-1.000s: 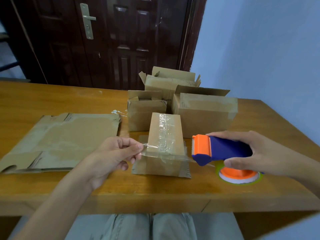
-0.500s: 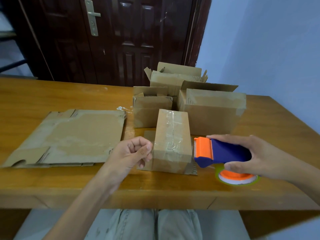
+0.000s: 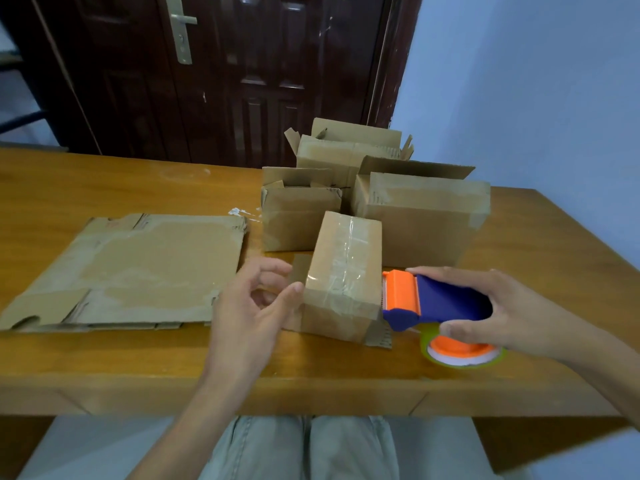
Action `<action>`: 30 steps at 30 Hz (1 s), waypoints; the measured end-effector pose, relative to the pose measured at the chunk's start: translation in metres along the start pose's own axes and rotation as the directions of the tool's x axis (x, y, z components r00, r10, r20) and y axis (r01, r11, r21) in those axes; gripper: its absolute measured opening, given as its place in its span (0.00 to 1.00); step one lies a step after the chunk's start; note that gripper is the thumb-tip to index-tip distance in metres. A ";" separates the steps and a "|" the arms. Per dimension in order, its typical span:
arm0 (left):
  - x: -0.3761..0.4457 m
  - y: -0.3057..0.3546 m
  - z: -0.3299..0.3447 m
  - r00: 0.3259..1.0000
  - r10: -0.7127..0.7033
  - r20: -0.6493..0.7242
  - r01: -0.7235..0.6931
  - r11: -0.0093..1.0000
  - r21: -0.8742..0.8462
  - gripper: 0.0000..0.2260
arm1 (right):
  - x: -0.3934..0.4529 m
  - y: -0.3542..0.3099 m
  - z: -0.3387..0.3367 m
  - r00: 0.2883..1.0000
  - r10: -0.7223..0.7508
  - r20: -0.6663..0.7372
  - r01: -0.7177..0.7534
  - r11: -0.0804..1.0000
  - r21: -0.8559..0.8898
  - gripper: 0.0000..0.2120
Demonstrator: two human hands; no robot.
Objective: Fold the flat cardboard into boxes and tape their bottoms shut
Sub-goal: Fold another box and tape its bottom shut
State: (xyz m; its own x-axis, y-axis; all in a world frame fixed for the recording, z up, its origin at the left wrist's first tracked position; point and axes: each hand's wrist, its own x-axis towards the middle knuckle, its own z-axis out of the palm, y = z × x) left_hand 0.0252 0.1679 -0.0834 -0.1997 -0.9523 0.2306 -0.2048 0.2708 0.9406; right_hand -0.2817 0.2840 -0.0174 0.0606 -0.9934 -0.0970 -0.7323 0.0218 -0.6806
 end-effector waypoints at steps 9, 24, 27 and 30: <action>-0.039 0.010 0.026 0.969 0.177 -0.171 -0.173 0.984 0.035 0.22 | 0.002 0.006 0.005 1.000 -0.008 -0.028 0.009 1.000 0.013 0.31; -0.036 0.026 0.003 0.974 -0.179 0.140 0.189 0.980 -0.062 0.16 | 0.001 0.015 0.012 0.997 -0.045 -0.065 0.045 0.999 -0.013 0.32; -0.017 0.031 -0.014 0.979 -0.112 0.169 0.077 0.976 0.202 0.14 | 0.003 0.015 0.012 0.996 -0.063 -0.067 0.061 0.998 -0.022 0.33; 0.001 0.054 -0.010 0.993 0.077 0.093 -0.106 0.919 0.380 0.20 | 0.004 0.015 0.014 0.995 -0.071 -0.066 0.070 0.997 -0.023 0.34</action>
State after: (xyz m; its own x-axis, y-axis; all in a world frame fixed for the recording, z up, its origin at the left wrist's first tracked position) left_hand 0.0240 0.1805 -0.0297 -0.3029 -0.9116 0.2779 -0.5311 0.4036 0.7450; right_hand -0.2830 0.2821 -0.0378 0.0676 -0.9977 0.0002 -0.7414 -0.0504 -0.6692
